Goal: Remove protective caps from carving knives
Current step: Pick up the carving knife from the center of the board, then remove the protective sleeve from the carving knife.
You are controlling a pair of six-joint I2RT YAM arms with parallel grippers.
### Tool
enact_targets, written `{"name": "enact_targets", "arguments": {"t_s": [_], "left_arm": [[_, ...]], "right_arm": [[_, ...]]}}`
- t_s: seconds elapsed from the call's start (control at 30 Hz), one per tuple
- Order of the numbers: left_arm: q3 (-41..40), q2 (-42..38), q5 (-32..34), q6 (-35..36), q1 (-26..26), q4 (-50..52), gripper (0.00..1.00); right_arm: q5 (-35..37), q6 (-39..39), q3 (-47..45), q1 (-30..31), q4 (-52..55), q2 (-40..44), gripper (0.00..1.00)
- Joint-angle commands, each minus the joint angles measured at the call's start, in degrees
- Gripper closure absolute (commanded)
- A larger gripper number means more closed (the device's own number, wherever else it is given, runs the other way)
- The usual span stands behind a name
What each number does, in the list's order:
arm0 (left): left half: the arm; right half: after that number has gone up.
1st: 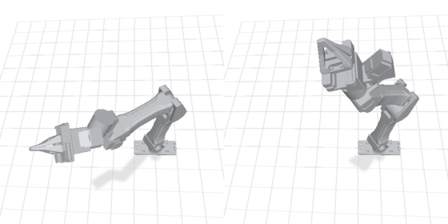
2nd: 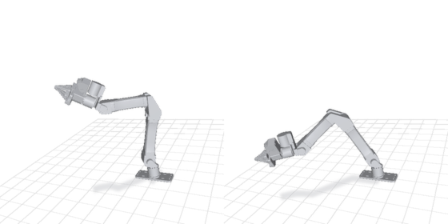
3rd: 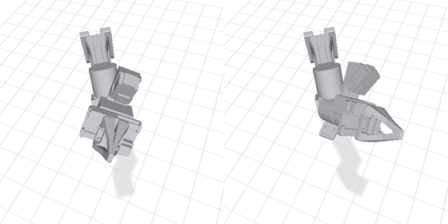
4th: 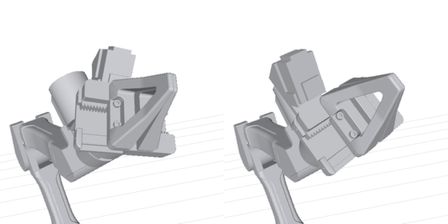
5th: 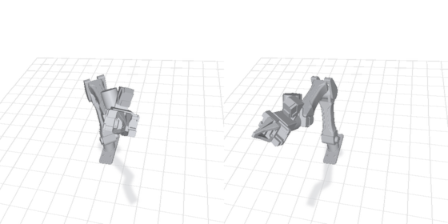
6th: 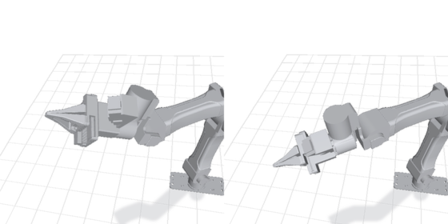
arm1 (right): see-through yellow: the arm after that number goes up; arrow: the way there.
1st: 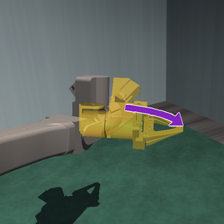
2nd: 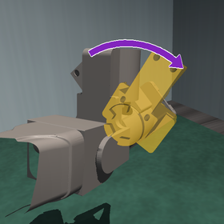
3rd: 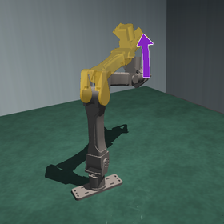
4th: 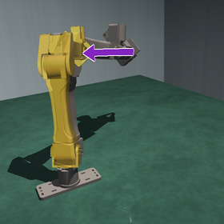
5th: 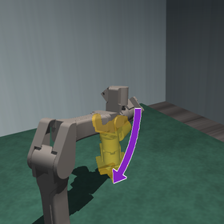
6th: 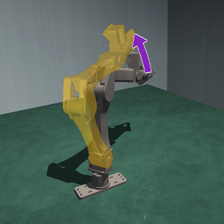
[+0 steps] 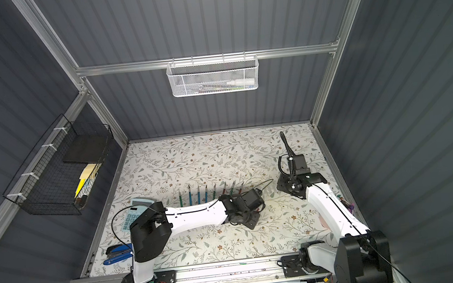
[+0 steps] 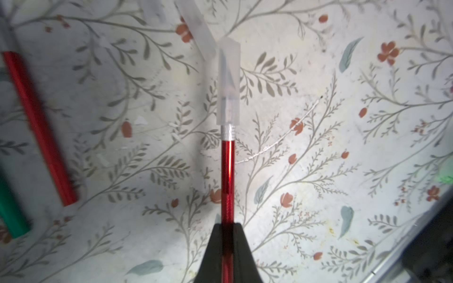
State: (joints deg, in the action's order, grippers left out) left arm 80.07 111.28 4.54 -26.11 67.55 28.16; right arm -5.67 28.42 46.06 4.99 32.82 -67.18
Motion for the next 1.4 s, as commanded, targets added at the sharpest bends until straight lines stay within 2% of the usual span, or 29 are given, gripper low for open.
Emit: {"name": "enact_targets", "arguments": {"t_s": [0.0, 0.27, 0.4, 0.73, 0.83, 1.2, 1.37], "left_arm": [[-2.4, -3.8, -3.1, 1.0, -2.4, -1.5, 1.0], [-4.9, -8.4, -4.5, 1.6, -5.8, -2.7, 1.0], [-4.6, -9.7, -4.4, 2.1, -6.5, -2.4, 1.0], [-4.8, -12.0, -4.0, 2.2, -7.9, -2.4, 1.0], [-5.2, -12.5, -3.8, 2.2, -8.0, -2.5, 1.0], [-5.4, -13.1, -4.1, 2.1, -8.6, -2.8, 1.0], [-5.4, -13.3, -4.0, 2.0, -8.8, -2.8, 1.0]], "right_arm": [[-4.4, 0.9, 0.8, -0.4, -1.5, -0.5, 0.58], [-17.0, 3.2, 0.8, -0.4, -4.8, -0.1, 0.53], [-20.3, 5.7, 0.4, 0.3, -6.5, 0.0, 0.51], [-18.2, 9.7, 1.1, 9.3, -11.8, -1.9, 0.51], [-17.9, 10.1, 2.1, 11.0, -12.4, -5.1, 0.52], [-17.4, 11.4, 4.1, 14.5, -14.2, -8.3, 0.55], [-18.0, 12.2, 4.4, 15.2, -15.5, -9.4, 0.6]]}}
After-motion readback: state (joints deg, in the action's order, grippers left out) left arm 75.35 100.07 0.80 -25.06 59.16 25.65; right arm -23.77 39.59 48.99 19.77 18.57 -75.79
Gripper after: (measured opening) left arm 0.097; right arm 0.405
